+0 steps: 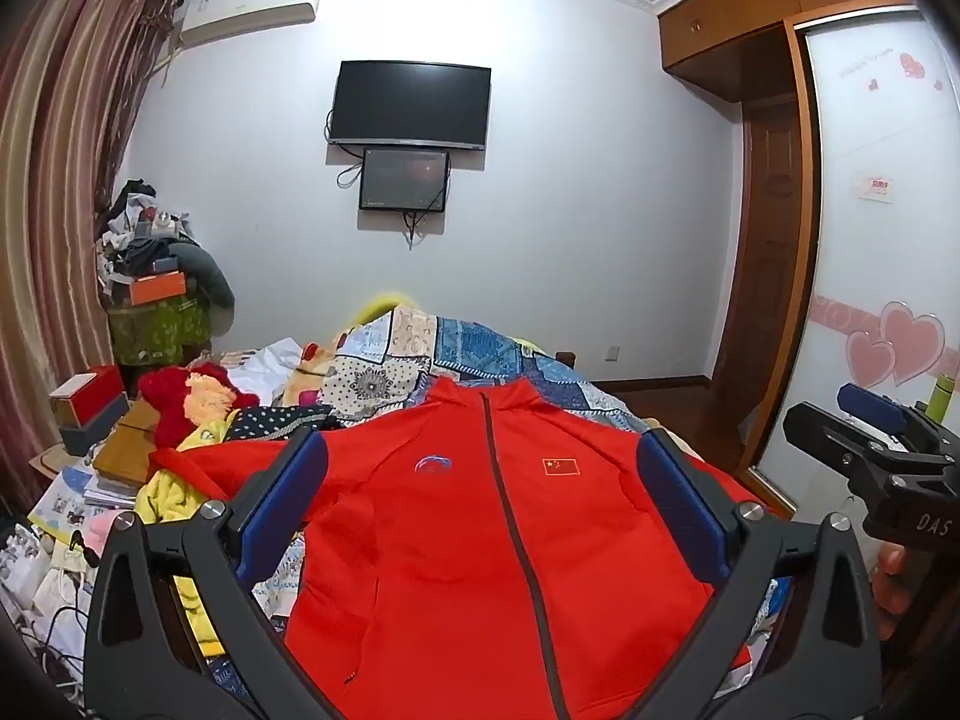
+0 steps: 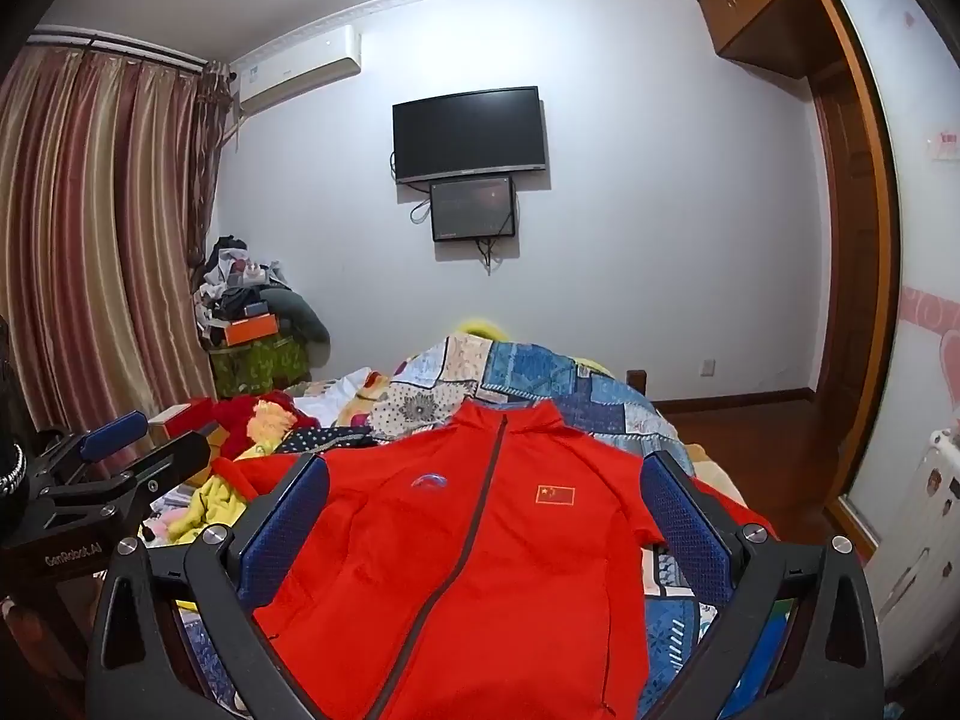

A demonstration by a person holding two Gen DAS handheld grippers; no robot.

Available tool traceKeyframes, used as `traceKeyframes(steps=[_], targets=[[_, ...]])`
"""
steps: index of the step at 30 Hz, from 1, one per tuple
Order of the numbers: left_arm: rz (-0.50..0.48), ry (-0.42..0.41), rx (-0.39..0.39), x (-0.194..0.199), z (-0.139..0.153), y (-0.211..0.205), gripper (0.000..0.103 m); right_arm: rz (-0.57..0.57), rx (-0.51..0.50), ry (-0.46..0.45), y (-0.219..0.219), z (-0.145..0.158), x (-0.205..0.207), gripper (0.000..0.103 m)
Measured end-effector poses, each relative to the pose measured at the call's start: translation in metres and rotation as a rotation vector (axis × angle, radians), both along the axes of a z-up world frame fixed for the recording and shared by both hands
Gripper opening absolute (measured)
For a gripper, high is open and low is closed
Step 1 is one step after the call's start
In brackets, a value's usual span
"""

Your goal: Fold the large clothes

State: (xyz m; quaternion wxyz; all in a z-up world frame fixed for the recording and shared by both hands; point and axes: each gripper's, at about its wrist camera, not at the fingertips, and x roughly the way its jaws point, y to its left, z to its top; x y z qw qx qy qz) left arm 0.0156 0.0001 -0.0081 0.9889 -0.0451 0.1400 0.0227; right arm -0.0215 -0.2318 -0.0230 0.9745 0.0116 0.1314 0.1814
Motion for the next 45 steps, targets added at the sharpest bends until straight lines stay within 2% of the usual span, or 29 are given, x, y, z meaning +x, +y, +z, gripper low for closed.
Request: traceKeyframes(steps=[21, 45], targets=[[0.000, 0.025, -0.020, 0.005, -0.005, 0.005, 0.103, 0.001, 0.001, 0.013, -0.001, -0.001, 0.003, 0.103], [-0.016, 0.039, -0.024, 0.010, -0.008, 0.005, 0.103, 0.000, 0.002, 0.027, -0.001, -0.015, 0.008, 0.103]])
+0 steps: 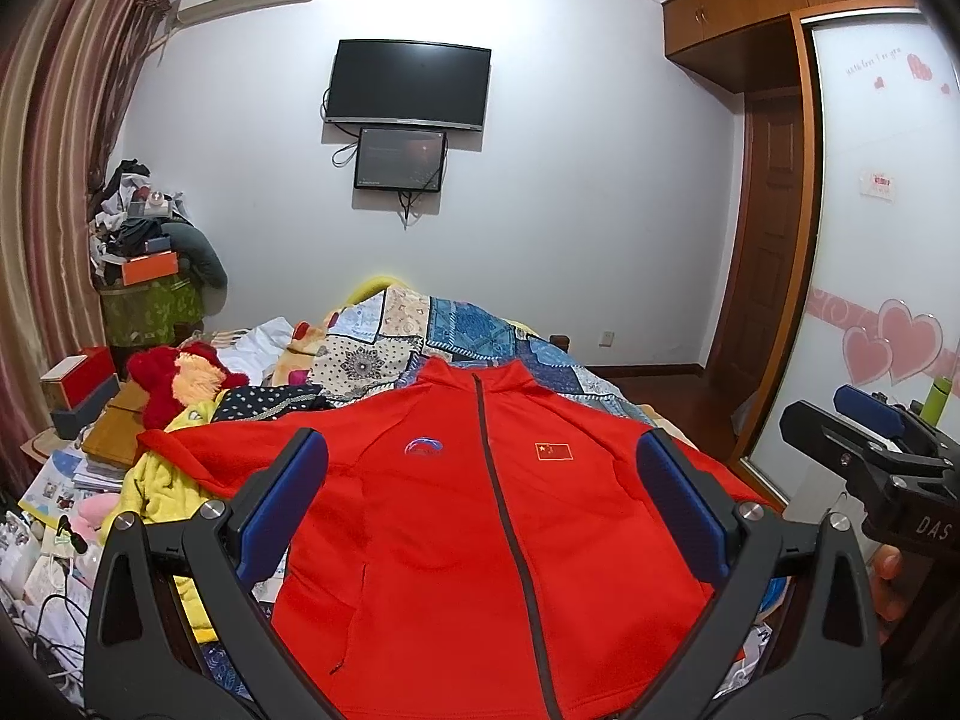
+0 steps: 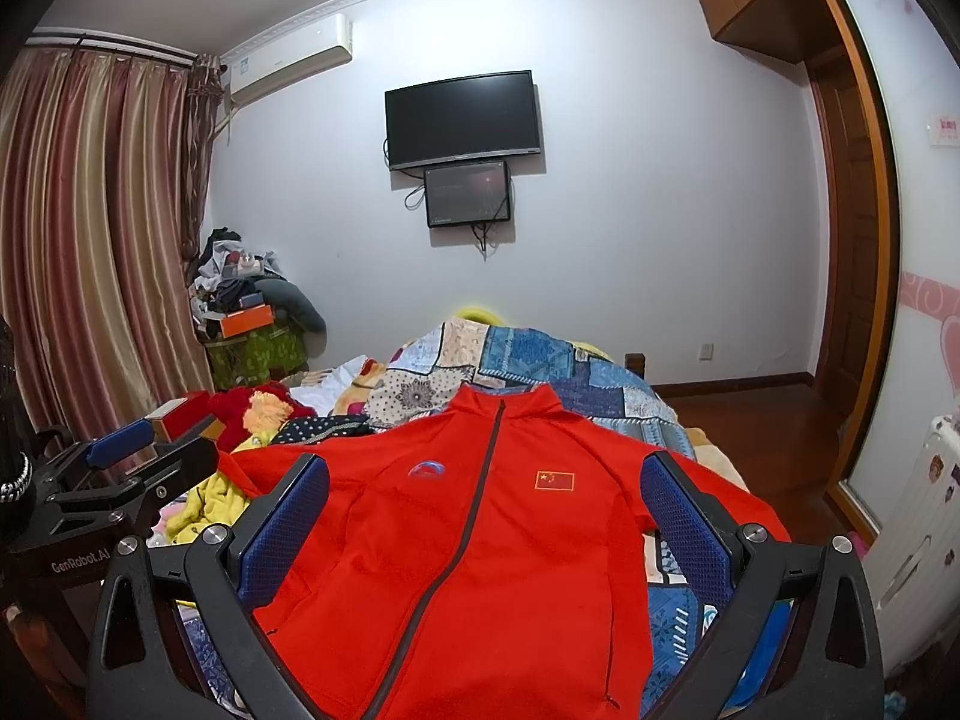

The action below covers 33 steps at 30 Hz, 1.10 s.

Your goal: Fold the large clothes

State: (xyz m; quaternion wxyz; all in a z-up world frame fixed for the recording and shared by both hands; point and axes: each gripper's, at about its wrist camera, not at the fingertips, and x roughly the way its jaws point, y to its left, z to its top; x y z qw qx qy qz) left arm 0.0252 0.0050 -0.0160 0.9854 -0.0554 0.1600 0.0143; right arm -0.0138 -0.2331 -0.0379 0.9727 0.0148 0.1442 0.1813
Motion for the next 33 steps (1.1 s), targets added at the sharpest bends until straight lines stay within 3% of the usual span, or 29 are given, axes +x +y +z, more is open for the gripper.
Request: traceKeyframes(steps=[13, 21, 33], targets=[[0.002, -0.001, 0.000, -0.001, -0.004, 0.002, 0.103, 0.000, 0.000, 0.004, 0.000, -0.002, 0.001, 0.103], [0.004, 0.007, -0.005, 0.003, -0.009, 0.007, 0.103, -0.002, -0.016, 0.019, 0.008, -0.019, 0.000, 0.103], [0.021, 0.032, -0.022, 0.046, -0.021, 0.045, 0.103, -0.023, -0.114, 0.059, 0.035, -0.016, 0.054, 0.103]])
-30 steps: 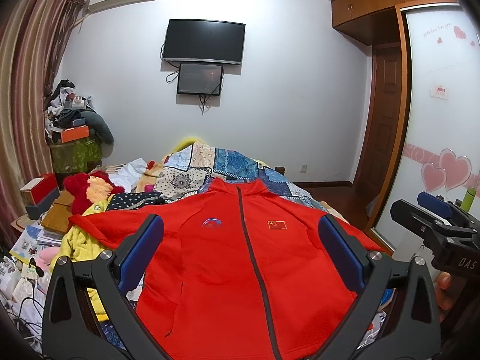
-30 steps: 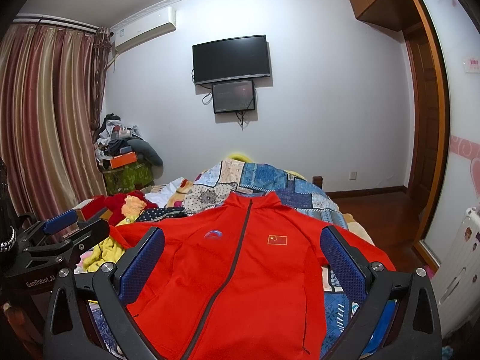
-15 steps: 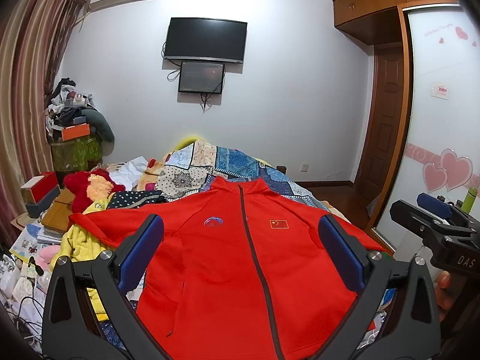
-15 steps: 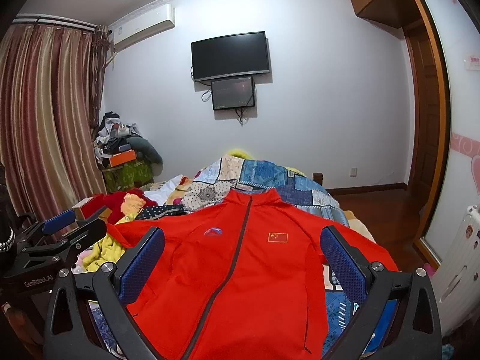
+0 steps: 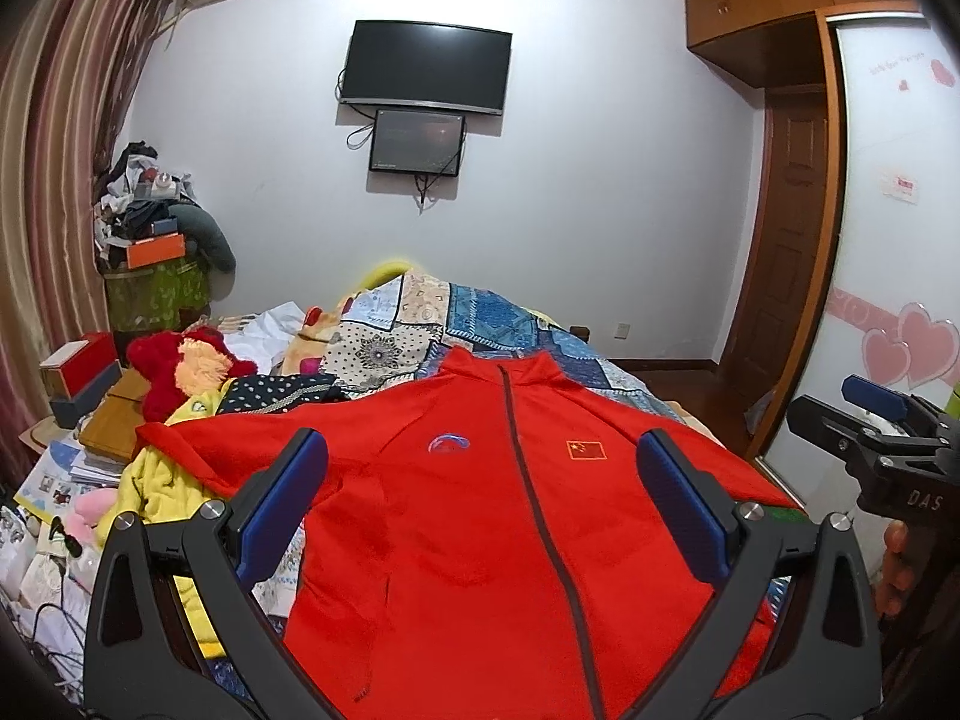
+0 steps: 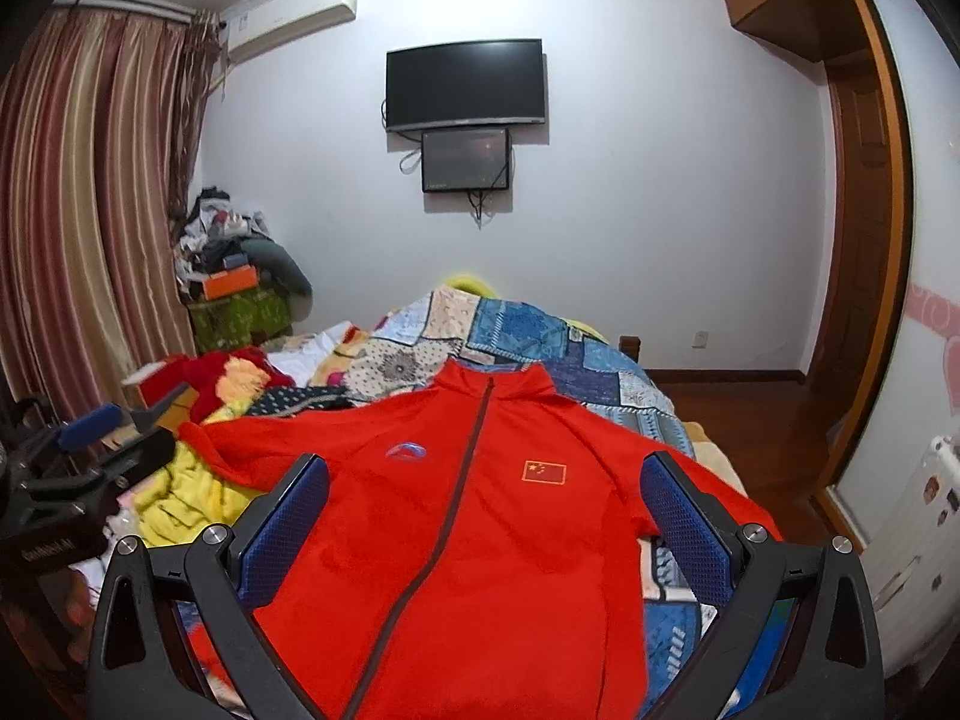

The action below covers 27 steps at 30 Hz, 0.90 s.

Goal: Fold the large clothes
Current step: 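Grasp the red jacket's sleeve cuff with the left gripper and lift it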

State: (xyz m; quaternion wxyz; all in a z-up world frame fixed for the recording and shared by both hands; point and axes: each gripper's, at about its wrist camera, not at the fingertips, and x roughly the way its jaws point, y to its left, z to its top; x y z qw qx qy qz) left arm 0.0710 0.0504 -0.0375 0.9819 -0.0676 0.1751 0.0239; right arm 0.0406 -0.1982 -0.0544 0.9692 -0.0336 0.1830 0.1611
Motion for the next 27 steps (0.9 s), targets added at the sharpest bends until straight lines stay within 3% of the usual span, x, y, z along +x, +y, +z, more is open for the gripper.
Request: traceKeyframes(steps=[6, 10, 20, 26, 27], targets=[[0.080, 0.034, 0.014, 0.051, -0.016, 0.044, 0.103, 0.023, 0.003, 0.053, 0.013, -0.004, 0.068, 0.103], [0.134, 0.101, -0.003, 0.093, -0.048, 0.091, 0.103, 0.002, -0.032, 0.093, 0.028, -0.018, 0.116, 0.103], [0.279, 0.338, -0.139, 0.153, -0.159, 0.231, 0.103, -0.005, -0.095, 0.297, 0.055, -0.097, 0.231, 0.103], [0.387, 0.419, -0.254, 0.167, -0.204, 0.307, 0.103, -0.009, -0.093, 0.384, 0.061, -0.134, 0.262, 0.103], [0.403, 0.425, -0.266, 0.170, -0.209, 0.316, 0.099, -0.010, -0.095, 0.394, 0.062, -0.139, 0.266, 0.103]])
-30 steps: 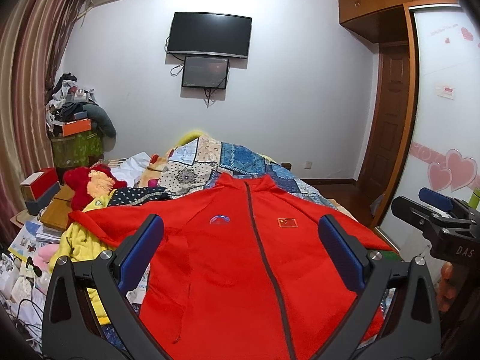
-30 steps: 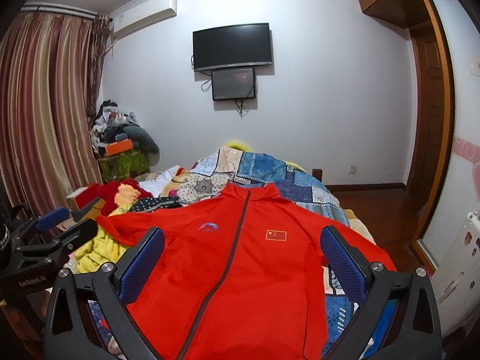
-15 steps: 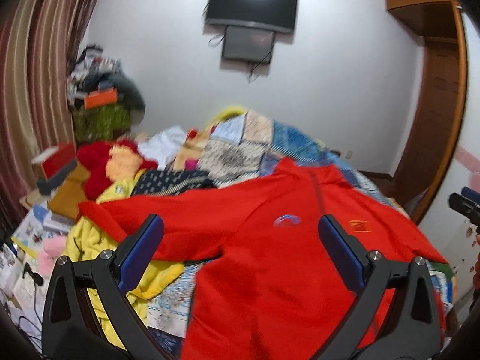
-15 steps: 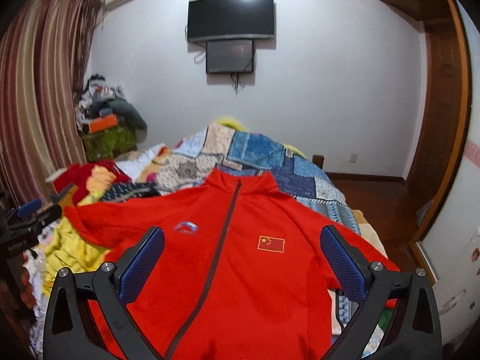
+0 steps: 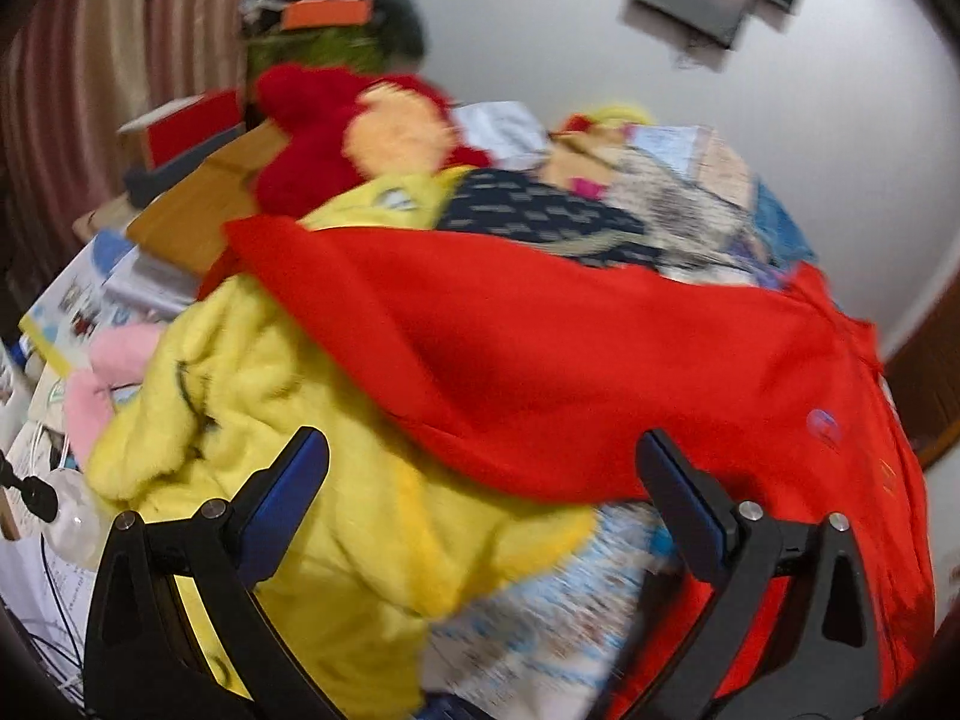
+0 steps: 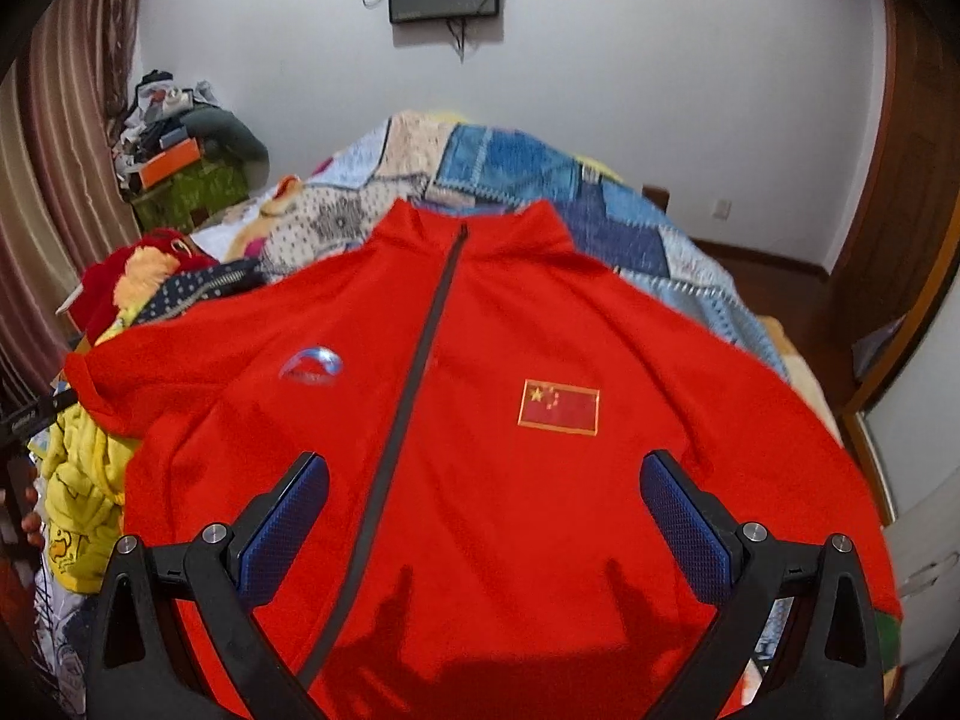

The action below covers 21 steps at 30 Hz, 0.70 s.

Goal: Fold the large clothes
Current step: 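Grasp the red jacket's sleeve cuff with the left gripper and lift it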

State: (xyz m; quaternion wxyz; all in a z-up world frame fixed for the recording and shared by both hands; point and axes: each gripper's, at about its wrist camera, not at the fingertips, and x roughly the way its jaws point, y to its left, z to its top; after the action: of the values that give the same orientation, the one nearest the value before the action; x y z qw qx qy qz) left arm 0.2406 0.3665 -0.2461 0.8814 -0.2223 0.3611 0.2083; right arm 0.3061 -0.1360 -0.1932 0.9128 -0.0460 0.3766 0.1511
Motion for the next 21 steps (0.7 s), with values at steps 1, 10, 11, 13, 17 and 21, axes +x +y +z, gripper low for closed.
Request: traceKeyframes(steps=[1, 10, 11, 13, 17, 21], targets=[[0.012, 0.002, -0.008, 0.003, -0.004, 0.009, 0.093, 0.001, 0.000, 0.007, 0.001, -0.004, 0.001, 0.103], [0.183, 0.002, -0.035, 0.031, -0.017, 0.080, 0.065, 0.009, -0.011, 0.043, 0.005, -0.020, 0.002, 0.103], [0.198, 0.017, -0.027, 0.035, -0.018, 0.085, 0.063, 0.008, -0.009, 0.042, 0.004, -0.019, 0.002, 0.103], [0.219, 0.050, -0.010, 0.045, -0.020, 0.096, 0.053, 0.008, -0.001, 0.044, 0.003, -0.018, 0.002, 0.103], [0.249, 0.114, 0.070, 0.057, -0.016, 0.103, 0.029, 0.007, 0.010, 0.034, -0.002, -0.013, -0.001, 0.103], [0.238, 0.157, 0.166, 0.060, 0.004, 0.092, 0.008, 0.005, 0.016, 0.014, -0.010, -0.004, -0.008, 0.103]])
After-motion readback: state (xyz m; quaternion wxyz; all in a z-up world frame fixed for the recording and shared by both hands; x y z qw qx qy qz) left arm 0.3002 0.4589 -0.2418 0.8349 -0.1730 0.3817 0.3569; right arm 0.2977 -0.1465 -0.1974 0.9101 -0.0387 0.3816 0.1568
